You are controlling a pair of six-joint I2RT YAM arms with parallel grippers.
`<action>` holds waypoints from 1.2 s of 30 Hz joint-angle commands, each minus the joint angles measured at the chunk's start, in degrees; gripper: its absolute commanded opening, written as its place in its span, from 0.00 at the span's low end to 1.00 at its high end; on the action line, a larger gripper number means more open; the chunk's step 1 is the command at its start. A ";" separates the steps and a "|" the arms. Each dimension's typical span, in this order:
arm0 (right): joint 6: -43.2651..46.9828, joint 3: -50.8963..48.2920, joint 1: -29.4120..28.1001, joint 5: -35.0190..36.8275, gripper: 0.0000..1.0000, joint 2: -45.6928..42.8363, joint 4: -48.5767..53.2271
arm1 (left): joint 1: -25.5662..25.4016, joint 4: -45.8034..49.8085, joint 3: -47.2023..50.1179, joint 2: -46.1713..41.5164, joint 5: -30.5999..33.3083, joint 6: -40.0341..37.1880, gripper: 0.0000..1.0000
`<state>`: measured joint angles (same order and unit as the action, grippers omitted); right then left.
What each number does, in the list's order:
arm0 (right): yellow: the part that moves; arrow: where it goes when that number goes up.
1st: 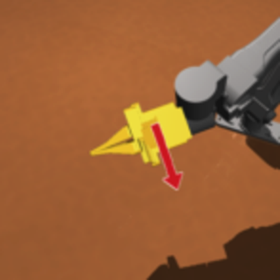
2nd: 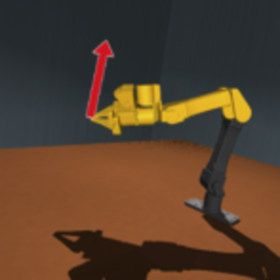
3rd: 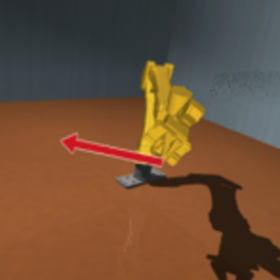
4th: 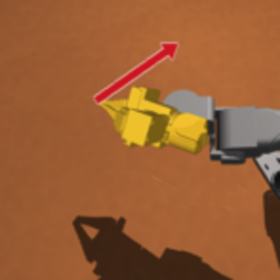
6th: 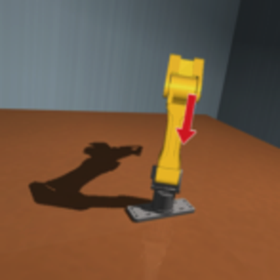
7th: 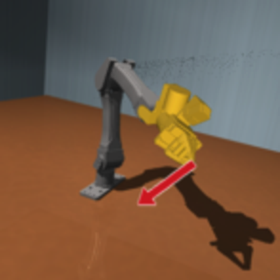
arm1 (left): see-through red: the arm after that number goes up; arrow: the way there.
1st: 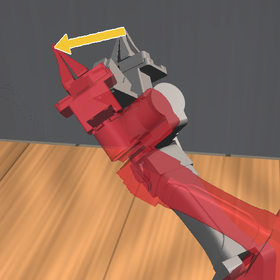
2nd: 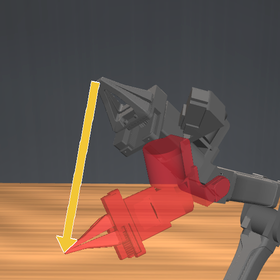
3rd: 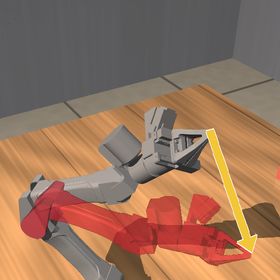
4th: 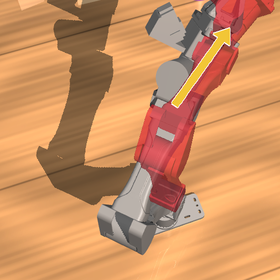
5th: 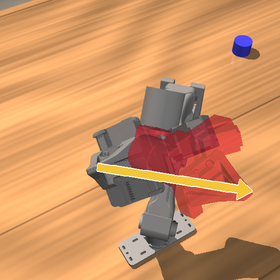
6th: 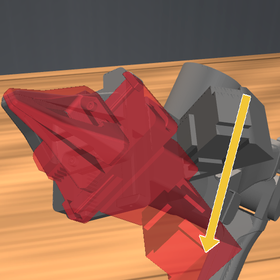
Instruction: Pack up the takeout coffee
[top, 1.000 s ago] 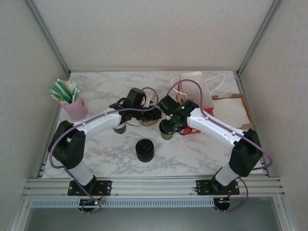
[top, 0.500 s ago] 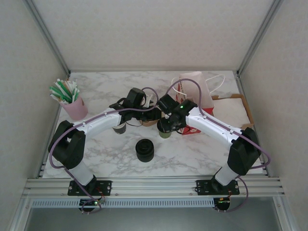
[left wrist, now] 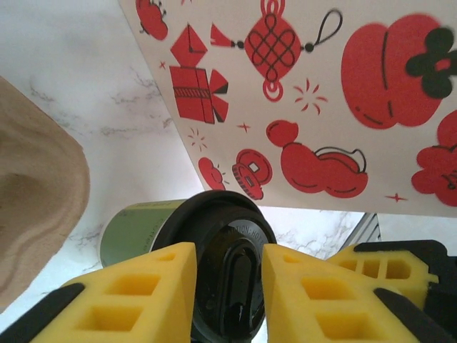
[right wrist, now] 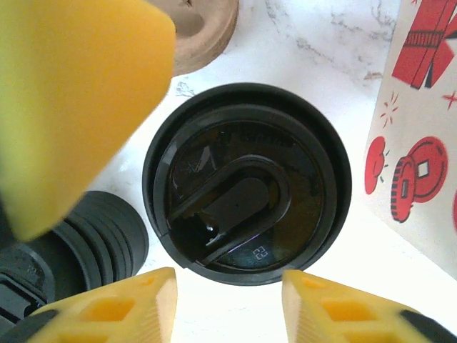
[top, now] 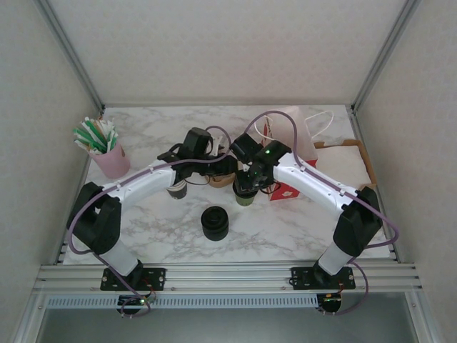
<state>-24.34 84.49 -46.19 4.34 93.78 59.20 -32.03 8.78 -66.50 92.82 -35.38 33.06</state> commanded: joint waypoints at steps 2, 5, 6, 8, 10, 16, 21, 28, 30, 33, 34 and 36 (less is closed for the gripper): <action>1.12 2.93 1.08 0.51 0.54 1.12 2.50 | 1.91 -1.45 0.67 -3.66 1.43 0.87 0.35; 1.96 3.81 2.00 0.33 0.63 1.91 2.67 | 3.37 -1.30 1.00 -5.31 2.10 1.12 0.39; 2.23 4.26 2.24 0.19 0.66 2.17 2.71 | 4.00 -1.39 1.34 -6.05 2.30 1.22 0.41; 2.83 5.10 2.59 -0.17 0.70 2.97 2.99 | 5.14 -1.42 1.95 -7.21 2.57 1.39 0.45; 3.50 5.83 2.65 -0.73 0.76 4.00 3.10 | 6.20 -1.39 2.57 -8.41 2.81 1.58 0.50; 4.77 7.49 2.67 -1.96 0.83 6.73 3.47 | 8.10 -1.39 3.90 -10.93 3.61 1.80 0.62; 5.09 7.25 2.61 -1.79 0.86 8.39 3.82 | 9.07 -1.39 4.54 -11.77 3.43 1.70 0.64; 5.24 7.23 2.68 -1.83 0.86 9.81 3.43 | 9.44 -1.26 4.62 -11.98 3.21 1.48 0.66; 5.26 7.53 2.77 -1.63 0.85 10.43 3.64 | 9.53 -1.21 4.69 -12.02 3.12 1.46 0.66; 5.13 7.96 2.81 -0.63 0.84 11.02 4.14 | 9.63 -1.22 4.76 -12.18 3.03 1.40 0.66; 5.10 8.19 2.86 -0.42 0.84 11.20 4.36 | 9.62 -1.21 4.80 -12.25 3.02 1.39 0.66; 5.15 8.44 2.88 0.02 0.82 11.68 4.77 | 9.71 -1.23 4.89 -12.35 3.03 1.39 0.66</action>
<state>-20.05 90.98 -43.64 3.16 104.47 61.78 -22.98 8.01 -62.57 82.35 -32.56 34.74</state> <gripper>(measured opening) 0.827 0.655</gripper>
